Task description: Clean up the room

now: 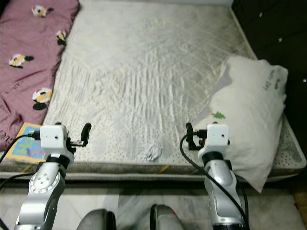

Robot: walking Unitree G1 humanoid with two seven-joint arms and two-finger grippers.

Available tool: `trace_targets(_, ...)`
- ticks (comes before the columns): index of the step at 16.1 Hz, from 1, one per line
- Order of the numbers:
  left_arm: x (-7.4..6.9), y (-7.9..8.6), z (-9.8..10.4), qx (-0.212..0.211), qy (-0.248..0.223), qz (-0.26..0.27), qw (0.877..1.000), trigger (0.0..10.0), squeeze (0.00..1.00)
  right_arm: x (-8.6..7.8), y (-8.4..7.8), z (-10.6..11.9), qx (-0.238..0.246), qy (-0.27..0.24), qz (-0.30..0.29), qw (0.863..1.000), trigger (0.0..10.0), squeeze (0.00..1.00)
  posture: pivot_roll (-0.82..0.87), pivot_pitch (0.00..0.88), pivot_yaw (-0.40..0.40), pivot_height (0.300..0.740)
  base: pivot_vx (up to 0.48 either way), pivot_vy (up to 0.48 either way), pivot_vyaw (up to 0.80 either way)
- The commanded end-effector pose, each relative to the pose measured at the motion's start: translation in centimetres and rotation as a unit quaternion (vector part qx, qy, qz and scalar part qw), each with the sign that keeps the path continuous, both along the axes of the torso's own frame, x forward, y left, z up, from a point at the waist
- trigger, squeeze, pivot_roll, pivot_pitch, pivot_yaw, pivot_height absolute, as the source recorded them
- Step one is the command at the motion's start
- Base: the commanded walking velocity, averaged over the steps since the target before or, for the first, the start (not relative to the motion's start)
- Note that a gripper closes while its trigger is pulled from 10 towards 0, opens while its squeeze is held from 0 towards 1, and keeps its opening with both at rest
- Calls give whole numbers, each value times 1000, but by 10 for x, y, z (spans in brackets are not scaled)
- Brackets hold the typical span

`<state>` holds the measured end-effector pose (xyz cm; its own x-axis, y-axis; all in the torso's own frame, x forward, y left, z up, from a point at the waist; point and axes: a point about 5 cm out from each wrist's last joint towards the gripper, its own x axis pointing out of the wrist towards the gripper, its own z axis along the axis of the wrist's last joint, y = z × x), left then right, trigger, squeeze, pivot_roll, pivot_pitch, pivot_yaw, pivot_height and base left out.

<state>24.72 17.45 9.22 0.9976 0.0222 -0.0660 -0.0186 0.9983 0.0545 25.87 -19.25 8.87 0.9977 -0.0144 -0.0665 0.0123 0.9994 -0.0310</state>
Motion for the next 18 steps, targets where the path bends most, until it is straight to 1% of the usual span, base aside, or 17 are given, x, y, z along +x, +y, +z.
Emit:
trace_targets(1,-2,1,-4,-10,12,0,1000,10000,0,-3,-4,-4,-1,13,-9,1000,10000,0,-14,160,-31,740,0,259,0)
trace_targets(7,-2,1,-5,-23,19,4,1000,10000,0,-4,-5,-6,2,18,-11,1000,10000,0,-14,173,-32,740,0,467,0)
trace_targets(9,0,1,-4,-17,17,9,1000,10000,0,-3,-5,-6,1,19,-12,1000,10000,0,-16,193,-34,740,0,480,0)
trace_targets(10,0,2,-3,-1,11,13,1000,10000,0,-3,-6,-6,0,18,-13,1000,10000,0,-15,184,-33,740,0,480,0)
trace_targets(11,1,3,-4,-5,14,19,1000,10000,0,-3,-6,-6,0,19,-13,1000,10000,0,-15,184,-33,740,0,266,0)
trace_targets(12,2,4,-3,5,4,22,1000,10000,0,-3,-6,-6,0,20,-13,1000,10000,0,-15,187,-34,740,0,0,0)
trace_targets(13,2,4,-4,21,9,20,1000,10000,0,-3,-6,-6,0,21,-12,1000,10000,0,-16,187,-33,740,0,0,0)
trace_targets(14,2,4,-3,6,5,19,1000,10000,0,-4,-6,-6,3,21,-15,1000,10000,0,-17,188,-33,740,0,0,-650)
trace_targets(15,2,3,-2,7,2,11,1000,10000,0,-4,-6,-6,3,21,-16,1000,10000,0,-18,187,-32,740,0,0,-494)
trace_targets(18,1,1,1,-8,-6,-4,1000,10000,0,-3,-6,-6,3,20,-16,1000,10000,0,-20,185,-29,740,0,0,0)
